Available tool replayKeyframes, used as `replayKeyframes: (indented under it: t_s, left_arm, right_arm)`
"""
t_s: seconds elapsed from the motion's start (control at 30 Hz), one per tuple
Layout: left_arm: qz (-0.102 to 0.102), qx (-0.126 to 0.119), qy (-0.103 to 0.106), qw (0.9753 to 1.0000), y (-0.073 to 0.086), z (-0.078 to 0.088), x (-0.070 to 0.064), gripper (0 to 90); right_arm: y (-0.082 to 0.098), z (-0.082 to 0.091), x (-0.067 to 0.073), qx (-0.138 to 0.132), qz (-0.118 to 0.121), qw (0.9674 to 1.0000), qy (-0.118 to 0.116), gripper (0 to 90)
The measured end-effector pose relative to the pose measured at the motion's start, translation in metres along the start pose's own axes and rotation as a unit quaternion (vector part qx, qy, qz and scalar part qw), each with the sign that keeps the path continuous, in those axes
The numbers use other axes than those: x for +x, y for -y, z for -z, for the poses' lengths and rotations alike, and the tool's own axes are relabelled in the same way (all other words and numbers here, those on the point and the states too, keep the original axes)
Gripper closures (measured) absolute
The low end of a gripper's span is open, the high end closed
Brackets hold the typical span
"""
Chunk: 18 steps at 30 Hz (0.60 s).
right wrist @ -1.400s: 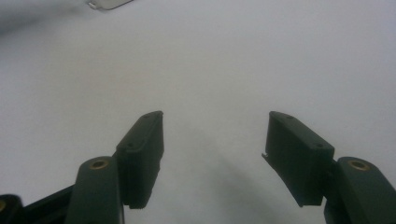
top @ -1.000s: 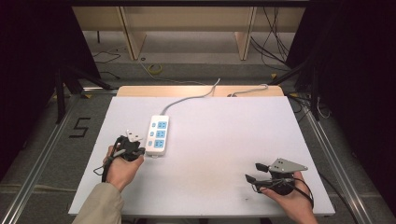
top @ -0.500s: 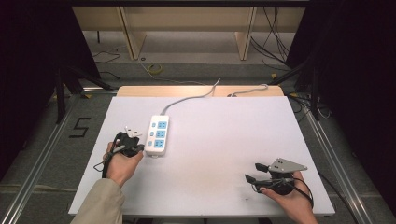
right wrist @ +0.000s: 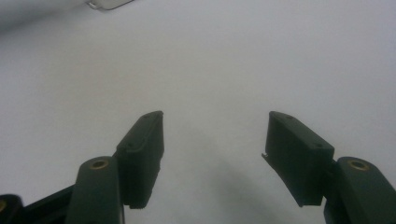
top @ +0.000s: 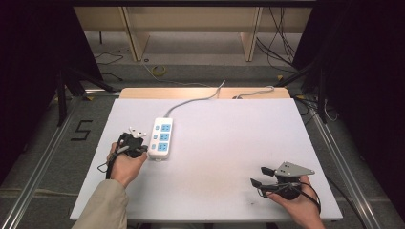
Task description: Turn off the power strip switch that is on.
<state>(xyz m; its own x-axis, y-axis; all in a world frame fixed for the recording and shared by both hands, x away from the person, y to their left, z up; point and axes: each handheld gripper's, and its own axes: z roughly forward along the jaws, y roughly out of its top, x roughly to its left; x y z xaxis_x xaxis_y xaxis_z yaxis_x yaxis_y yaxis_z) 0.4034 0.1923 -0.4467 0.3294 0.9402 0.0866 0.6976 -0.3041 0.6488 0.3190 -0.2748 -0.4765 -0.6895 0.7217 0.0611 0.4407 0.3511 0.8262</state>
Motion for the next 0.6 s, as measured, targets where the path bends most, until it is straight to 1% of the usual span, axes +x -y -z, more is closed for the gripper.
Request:
replayKeyframes:
  t_s: [0.2, 0.6]
  left_arm:
    - [0.004, 0.001, 0.001, 1.0, -0.002, -0.0014, 0.0011, 90.0]
    - [0.004, 0.004, 0.003, 1.0, -0.0068, -0.0059, 0.0014, 90.0]
  right_arm:
    - [-0.0008, -0.002, 0.0007, 0.0, 0.001, 1.0, -0.003, 38.1]
    - [-0.0009, -0.0024, 0.0003, 0.001, 0.002, 1.0, -0.003, 38.1]
